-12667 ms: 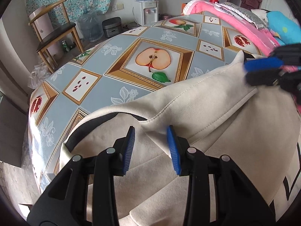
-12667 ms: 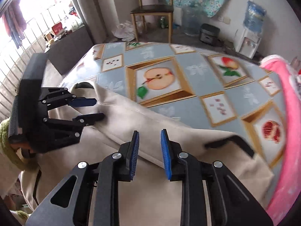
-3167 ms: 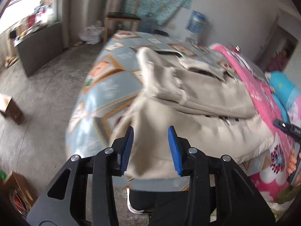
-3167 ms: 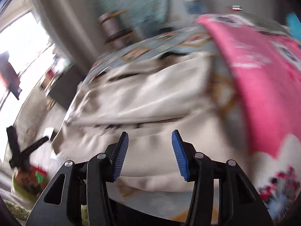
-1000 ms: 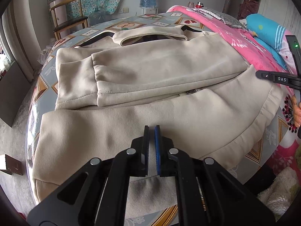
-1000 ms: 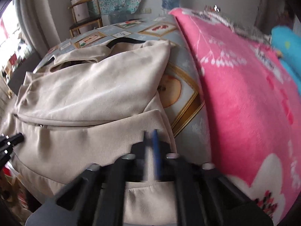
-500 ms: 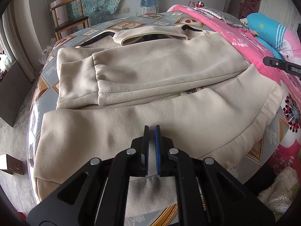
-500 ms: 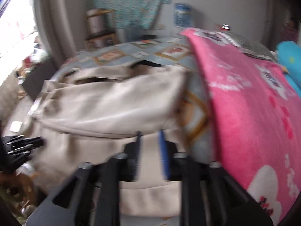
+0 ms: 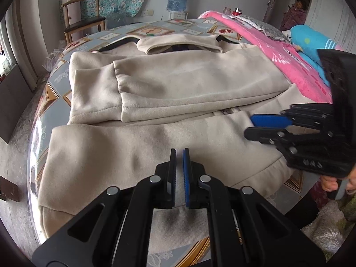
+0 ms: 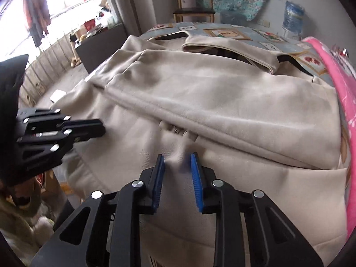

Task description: Fold large clothes

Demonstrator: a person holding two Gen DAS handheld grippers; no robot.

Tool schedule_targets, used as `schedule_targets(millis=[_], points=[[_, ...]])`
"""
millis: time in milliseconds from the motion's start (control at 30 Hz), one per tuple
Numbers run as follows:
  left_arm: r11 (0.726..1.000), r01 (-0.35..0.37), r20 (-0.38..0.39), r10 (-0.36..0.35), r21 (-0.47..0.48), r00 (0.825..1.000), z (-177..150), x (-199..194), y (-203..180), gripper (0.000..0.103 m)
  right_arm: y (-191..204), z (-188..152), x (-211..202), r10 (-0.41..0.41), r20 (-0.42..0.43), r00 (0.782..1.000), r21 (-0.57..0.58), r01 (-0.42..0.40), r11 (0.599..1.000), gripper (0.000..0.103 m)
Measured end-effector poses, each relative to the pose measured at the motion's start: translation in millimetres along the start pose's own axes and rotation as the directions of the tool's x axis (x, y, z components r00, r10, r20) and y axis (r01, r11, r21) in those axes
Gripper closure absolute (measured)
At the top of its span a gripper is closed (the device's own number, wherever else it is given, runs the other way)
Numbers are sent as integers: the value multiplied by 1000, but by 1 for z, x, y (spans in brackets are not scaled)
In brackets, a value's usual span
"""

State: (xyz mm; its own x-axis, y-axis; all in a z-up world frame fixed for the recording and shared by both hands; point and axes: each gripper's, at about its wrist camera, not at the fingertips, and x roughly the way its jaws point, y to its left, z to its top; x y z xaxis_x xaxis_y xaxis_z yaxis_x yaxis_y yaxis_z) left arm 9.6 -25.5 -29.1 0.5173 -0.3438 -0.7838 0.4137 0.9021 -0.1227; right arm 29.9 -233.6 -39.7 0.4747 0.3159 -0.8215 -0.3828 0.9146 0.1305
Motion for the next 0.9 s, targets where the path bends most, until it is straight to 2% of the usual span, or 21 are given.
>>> schedule_targets(millis=[100,200,233,333,367,400,433,467,500,533,567,600,700,800,900], points=[[998,64,17,-64,6,998,-3,-9,-1,96,-4,2,2,-16,19,1000,29,15,999,79],[999,37,-34,-36,18,999,-9,3,-4,96,0,5,4,-45,14,999,35,44,998,79],[999,38,-21,-38,11,999,-11,2,-5,96,0,6,3,-46,9,999,42,46,998,78],[998,52,-17,-53,-19,998,-12,2,-1,96,0,9,-9,9,11,1000,76,-10,997,78],[998,59,-12,-60,-30,998,-13,2,1,96,1,9,-10,28,-3,1000,79,-28,996,77],[997,65,-8,-66,-38,998,-14,2,2,96,3,10,-7,37,-27,999,80,-35,996,70],[997,69,-4,-69,-43,998,-15,2,3,96,6,9,-2,27,-54,998,68,-24,997,66],[996,71,1,-71,-45,997,-15,2,3,96,9,8,3,4,-69,998,46,-1,999,66],[996,74,8,-74,-47,997,-16,1,4,96,14,7,3,-20,-52,998,20,21,1000,66],[996,76,15,-75,-49,997,-16,-1,5,96,17,7,3,-33,-50,998,12,34,999,76],[996,75,27,-74,-49,997,-16,-4,6,96,18,8,1,-57,-42,998,7,57,998,94],[996,73,37,-72,-49,997,-15,-6,8,96,19,10,0,-70,-44,997,3,70,998,100],[995,86,81,-81,-50,993,-8,-17,12,96,18,17,-10,-72,-1,997,17,72,997,100],[996,78,81,-75,-33,994,0,-15,11,96,17,24,-11,-87,42,995,34,85,996,102],[1000,6,37,-5,-6,999,3,0,8,96,11,26,3,-128,39,991,42,126,991,102]])
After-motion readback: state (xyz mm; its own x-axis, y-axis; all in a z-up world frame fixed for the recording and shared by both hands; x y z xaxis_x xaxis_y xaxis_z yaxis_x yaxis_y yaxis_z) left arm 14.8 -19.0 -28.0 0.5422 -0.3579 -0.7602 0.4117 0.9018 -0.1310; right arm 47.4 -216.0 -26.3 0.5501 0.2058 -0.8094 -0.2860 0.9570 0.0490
